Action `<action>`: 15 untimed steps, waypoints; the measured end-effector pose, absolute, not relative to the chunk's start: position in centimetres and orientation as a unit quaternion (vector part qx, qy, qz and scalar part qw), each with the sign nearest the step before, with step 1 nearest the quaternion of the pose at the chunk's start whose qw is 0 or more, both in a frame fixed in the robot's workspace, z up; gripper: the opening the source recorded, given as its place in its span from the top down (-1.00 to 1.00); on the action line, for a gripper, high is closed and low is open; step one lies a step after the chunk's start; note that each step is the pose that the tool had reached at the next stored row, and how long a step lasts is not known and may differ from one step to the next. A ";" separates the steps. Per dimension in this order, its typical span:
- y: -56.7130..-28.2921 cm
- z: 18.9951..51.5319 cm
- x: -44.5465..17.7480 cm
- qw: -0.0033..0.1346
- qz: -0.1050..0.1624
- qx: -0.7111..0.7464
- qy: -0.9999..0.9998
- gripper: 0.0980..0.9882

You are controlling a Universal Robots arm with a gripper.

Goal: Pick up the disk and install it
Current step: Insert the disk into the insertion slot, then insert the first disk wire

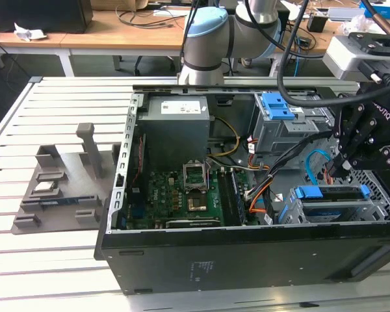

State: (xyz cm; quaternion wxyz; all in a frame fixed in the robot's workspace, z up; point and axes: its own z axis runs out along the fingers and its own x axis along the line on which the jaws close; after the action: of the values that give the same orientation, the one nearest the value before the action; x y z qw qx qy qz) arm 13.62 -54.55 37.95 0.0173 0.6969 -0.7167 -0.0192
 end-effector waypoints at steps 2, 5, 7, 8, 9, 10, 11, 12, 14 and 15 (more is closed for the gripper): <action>-54.6 38.0 13.6 0.017 -0.019 0.697 -0.717 0.98; -54.6 37.9 13.6 0.017 -0.019 0.697 -0.717 0.98; -53.9 37.9 14.7 0.017 -0.019 0.697 -0.717 0.98; -53.6 37.9 15.0 0.017 -0.019 0.697 -0.717 0.98; -53.4 37.9 15.2 0.018 -0.019 0.697 -0.717 0.98; -53.1 37.9 15.5 0.018 -0.019 0.697 -0.717 0.98; -52.6 37.8 16.0 0.018 -0.019 0.697 -0.717 0.98; -52.4 37.8 16.2 0.018 -0.019 0.697 -0.717 0.98; -51.7 37.7 16.8 0.018 -0.018 0.697 -0.717 0.98; -51.4 37.7 17.0 0.019 -0.018 0.697 -0.717 0.98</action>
State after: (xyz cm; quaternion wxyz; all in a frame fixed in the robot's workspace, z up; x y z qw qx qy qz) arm 16.98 -51.41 37.70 0.0188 0.6969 -0.7167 -0.0177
